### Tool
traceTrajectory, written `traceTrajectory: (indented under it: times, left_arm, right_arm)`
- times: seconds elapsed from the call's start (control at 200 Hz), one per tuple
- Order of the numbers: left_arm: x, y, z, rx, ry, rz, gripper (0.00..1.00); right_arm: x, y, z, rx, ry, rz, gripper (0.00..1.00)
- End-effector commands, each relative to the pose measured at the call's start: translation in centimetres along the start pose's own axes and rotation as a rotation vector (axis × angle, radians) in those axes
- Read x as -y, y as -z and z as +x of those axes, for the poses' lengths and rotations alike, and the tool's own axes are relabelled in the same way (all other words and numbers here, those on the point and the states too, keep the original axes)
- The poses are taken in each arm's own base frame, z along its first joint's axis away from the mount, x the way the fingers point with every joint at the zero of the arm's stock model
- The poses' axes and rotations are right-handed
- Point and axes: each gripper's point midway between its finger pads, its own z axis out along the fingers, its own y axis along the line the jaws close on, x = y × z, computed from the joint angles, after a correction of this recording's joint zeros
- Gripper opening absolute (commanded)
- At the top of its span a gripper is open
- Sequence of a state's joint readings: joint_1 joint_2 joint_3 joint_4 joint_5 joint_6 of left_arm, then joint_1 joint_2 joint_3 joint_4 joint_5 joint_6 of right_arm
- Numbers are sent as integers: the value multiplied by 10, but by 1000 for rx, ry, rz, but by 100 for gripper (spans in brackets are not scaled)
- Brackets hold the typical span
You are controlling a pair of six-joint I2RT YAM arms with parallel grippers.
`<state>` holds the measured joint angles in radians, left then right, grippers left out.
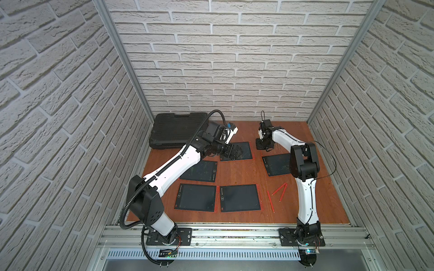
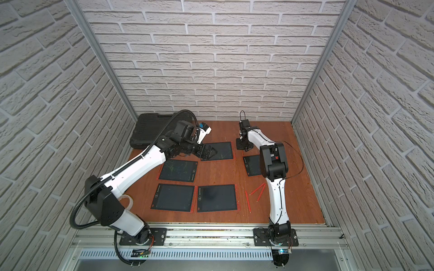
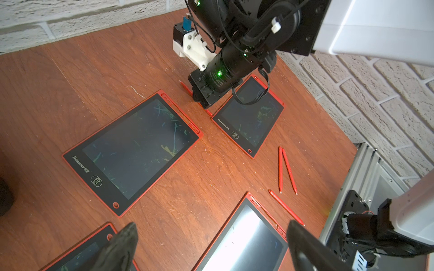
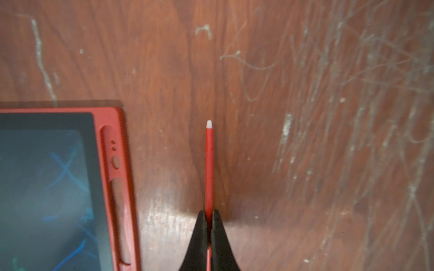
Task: Place the stylus back onto the writing tablet
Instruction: Pick up the stylus from the center of the board, then place the stylus on the writing tablet.
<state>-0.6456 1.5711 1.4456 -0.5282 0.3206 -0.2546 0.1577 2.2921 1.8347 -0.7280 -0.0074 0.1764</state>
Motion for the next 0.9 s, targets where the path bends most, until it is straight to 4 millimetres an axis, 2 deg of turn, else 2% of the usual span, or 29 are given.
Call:
traceTrajectory:
  times: [0.0, 0.48, 0.895]
  left_arm:
    - [9, 15, -11, 49, -28, 14, 98]
    - [10, 16, -12, 54, -27, 18, 98]
    - [10, 15, -11, 51, -24, 20, 98]
  right_arm:
    - [-18, 10, 3, 7, 21, -77, 3]
    - [-47, 25, -2, 53, -26, -246, 3]
    - [-49, 29, -3, 92, -57, -265, 3]
